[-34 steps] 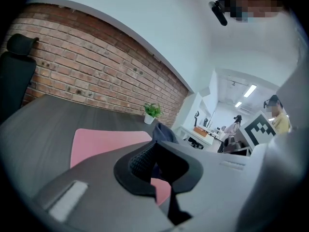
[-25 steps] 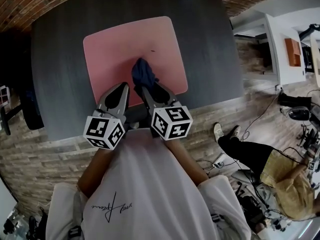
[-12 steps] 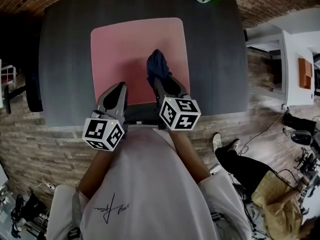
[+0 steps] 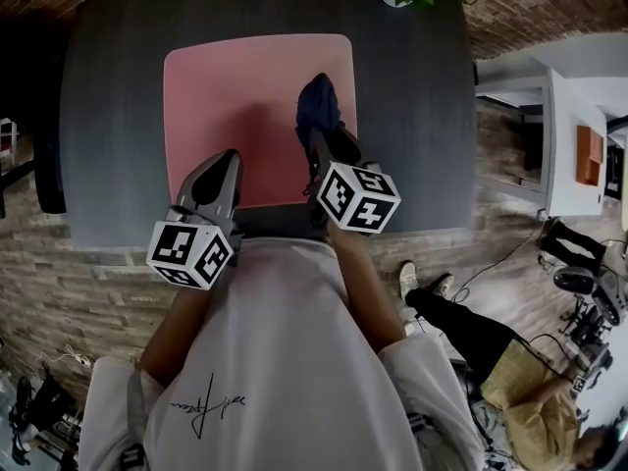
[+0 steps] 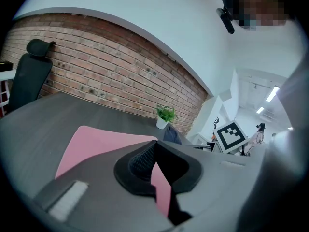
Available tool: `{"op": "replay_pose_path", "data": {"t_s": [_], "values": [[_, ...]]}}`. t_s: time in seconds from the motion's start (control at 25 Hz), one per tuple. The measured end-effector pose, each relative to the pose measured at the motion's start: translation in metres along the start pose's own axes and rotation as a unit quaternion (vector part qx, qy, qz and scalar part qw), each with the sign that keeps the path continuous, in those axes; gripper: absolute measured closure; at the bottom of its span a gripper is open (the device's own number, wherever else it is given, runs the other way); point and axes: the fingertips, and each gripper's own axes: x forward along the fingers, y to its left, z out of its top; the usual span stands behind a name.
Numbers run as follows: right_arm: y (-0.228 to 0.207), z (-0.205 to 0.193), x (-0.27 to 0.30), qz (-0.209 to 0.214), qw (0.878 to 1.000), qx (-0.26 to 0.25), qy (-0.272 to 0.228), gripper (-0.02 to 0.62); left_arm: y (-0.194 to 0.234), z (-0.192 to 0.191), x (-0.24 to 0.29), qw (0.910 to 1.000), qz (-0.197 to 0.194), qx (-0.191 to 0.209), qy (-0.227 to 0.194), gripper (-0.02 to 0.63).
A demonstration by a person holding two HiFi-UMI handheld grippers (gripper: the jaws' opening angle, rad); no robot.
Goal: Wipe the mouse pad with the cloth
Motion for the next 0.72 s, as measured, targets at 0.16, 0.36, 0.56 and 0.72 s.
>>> {"op": "replay_pose_path", "data": {"t_s": [0.16,0.36,0.56,0.72], "values": [[-0.018,0.017,0.016,-0.012,1.0,0.001,-0.003,0.468,0.005,0.004,0.011,1.0,0.002,0.001,0.008,0.592],[-0.037,0.027,0.035,-0.031,0.999,0.015,0.0,0.465,0.012,0.017,0.009,0.9997,0.011,-0.011,-0.021,0.592],[-0.057,0.037,0.055,-0.049,0.998,0.044,-0.001,0.463,0.02,0.019,0.022,0.9995,0.011,-0.018,-0.024,0.592],[-0.063,0.04,0.071,-0.056,0.998,0.031,0.013,0.46,0.03,0.006,0.032,0.9995,0.013,-0.029,-0.003,0.592]]}}
